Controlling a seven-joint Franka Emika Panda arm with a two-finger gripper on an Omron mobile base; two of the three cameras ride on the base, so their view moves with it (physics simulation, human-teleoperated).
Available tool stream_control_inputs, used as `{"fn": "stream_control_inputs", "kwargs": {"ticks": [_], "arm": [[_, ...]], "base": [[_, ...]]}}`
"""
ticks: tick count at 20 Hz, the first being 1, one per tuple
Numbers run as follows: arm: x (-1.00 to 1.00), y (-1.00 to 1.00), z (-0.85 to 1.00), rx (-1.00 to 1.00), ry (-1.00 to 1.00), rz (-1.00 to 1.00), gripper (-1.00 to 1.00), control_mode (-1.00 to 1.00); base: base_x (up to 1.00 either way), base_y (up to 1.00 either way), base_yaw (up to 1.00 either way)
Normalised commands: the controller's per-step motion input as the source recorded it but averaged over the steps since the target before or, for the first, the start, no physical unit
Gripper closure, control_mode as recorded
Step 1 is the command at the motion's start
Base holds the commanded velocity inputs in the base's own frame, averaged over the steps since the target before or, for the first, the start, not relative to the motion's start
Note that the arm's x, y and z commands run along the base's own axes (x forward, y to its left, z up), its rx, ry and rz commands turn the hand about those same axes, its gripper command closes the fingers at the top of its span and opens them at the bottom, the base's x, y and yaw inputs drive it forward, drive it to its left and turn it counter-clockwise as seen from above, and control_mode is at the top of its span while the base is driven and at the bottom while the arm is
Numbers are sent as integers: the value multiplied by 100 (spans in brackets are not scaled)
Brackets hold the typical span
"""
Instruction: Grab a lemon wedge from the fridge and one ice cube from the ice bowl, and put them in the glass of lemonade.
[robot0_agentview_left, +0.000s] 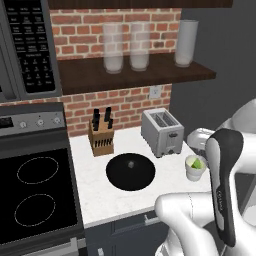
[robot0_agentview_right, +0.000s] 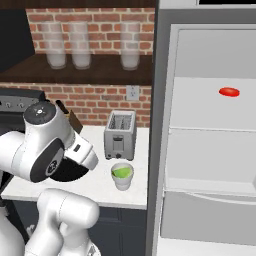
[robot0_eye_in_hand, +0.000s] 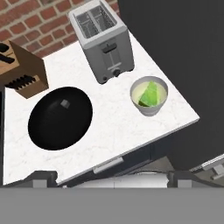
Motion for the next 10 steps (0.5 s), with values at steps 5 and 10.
{"fn": "stream_control_inputs", "kwargs": {"ticks": [5,10], "arm": [[27,31,12,0,0,0,-100,-100],[19,28,1,0,0,0,-100,-100]], "base": [[0,0,0],[0,0,0]]}}
